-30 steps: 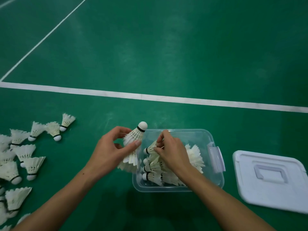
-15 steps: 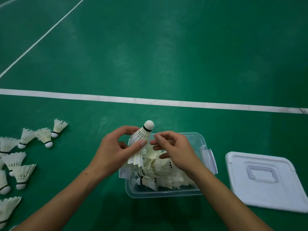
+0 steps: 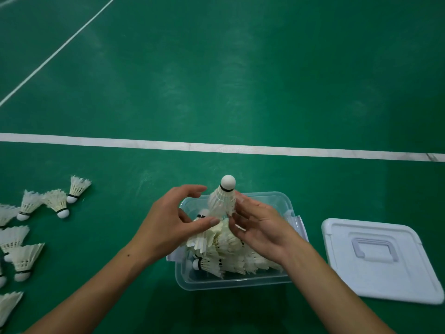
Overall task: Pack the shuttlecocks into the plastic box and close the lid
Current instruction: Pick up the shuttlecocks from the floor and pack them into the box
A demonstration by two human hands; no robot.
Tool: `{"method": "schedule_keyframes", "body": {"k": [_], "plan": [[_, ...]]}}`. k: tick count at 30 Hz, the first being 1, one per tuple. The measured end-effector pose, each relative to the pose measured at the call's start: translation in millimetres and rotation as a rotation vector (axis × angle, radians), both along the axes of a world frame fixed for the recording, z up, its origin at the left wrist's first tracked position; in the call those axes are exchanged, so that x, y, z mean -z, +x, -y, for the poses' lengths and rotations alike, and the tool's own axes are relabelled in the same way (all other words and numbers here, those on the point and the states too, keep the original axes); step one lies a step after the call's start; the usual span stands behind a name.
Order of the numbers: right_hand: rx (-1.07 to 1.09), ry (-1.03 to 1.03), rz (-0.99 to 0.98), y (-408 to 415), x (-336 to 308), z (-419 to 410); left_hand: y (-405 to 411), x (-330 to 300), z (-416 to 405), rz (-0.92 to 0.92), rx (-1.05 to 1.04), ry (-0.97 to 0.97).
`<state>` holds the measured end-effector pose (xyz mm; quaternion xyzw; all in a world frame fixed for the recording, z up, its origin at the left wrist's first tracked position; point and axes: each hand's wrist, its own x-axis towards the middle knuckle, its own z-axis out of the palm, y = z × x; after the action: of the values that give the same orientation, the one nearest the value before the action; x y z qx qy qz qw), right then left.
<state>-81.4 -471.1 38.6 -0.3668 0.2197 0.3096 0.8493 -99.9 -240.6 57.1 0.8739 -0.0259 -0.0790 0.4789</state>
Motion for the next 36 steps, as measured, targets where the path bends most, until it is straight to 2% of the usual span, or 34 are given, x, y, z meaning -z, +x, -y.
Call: {"method": "schedule_keyframes", "body": {"k": [3, 8, 16, 23, 29, 32, 36], "plan": [[0.101, -0.202, 0.098, -1, -3, 19, -3, 0, -11, -0.021, -0.055, -0.008], [0.054, -0.845, 0.374, -10, 10, 31, -3, 0, -26, 0.009, -0.16, -0.038], [-0.17, -1.263, 0.713, -12, 33, 4, -6, 3, -26, 0.038, -0.196, -0.059], [-0.349, -1.426, 0.818, 1, 45, -21, -8, 11, -27, 0.04, -0.192, -0.047], [-0.525, -1.375, 0.768, 3, 45, -37, -3, 9, -19, 0.022, -0.218, -0.133], [-0.464, -1.233, 0.759, 3, 37, -25, 0, 7, -12, 0.015, -0.249, -0.212], [-0.281, -1.106, 0.732, -5, 20, -9, 4, 5, 0, 0.025, -0.294, -0.294]]}}
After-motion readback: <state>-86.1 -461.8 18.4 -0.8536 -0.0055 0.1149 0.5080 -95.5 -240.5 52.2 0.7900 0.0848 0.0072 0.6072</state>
